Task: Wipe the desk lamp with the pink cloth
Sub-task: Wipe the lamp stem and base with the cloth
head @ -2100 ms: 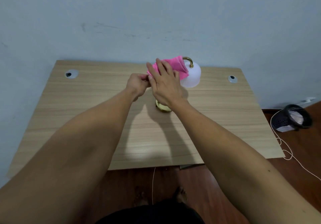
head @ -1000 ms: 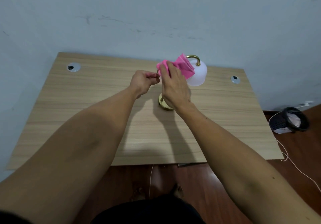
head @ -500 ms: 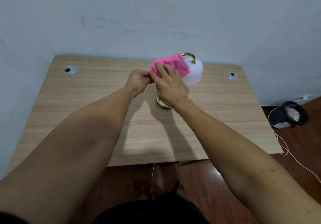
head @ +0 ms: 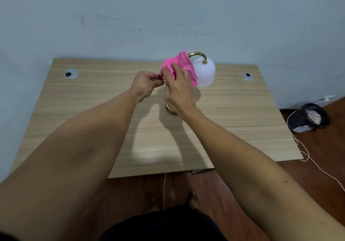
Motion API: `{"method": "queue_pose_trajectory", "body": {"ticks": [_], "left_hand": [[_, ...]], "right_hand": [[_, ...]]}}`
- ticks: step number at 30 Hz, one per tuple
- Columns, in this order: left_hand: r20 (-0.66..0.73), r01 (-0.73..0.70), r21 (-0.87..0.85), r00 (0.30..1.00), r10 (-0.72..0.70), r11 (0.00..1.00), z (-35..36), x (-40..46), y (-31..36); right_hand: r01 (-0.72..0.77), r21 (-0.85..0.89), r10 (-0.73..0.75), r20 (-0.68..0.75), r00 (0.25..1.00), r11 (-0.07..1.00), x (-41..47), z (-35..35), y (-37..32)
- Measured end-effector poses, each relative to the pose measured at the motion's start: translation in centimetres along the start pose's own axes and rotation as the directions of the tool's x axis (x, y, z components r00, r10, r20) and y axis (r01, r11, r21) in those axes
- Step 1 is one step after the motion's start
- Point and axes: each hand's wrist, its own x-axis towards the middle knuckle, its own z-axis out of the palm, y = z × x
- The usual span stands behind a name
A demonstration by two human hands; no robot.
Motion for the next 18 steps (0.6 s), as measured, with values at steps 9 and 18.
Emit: {"method": "queue_pose_trajectory", "body": {"ticks": [9,18], "left_hand": [[-0.027,0.034,0.024,0.999,-0.034,0.999,0.2,-0.4,0.4],[-0.074,0.033,0.077,0.997,-0.027,0.997,0.8,-1.0,1.7]], "right_hand": [[-0.15,0.294,0.18,-0.078,0.98,0.944,-1.6,-0.1,0.7],[-0.394,0.501,0.543,-0.191,0.818,0.77,-1.8,-4.5,2.0]]}}
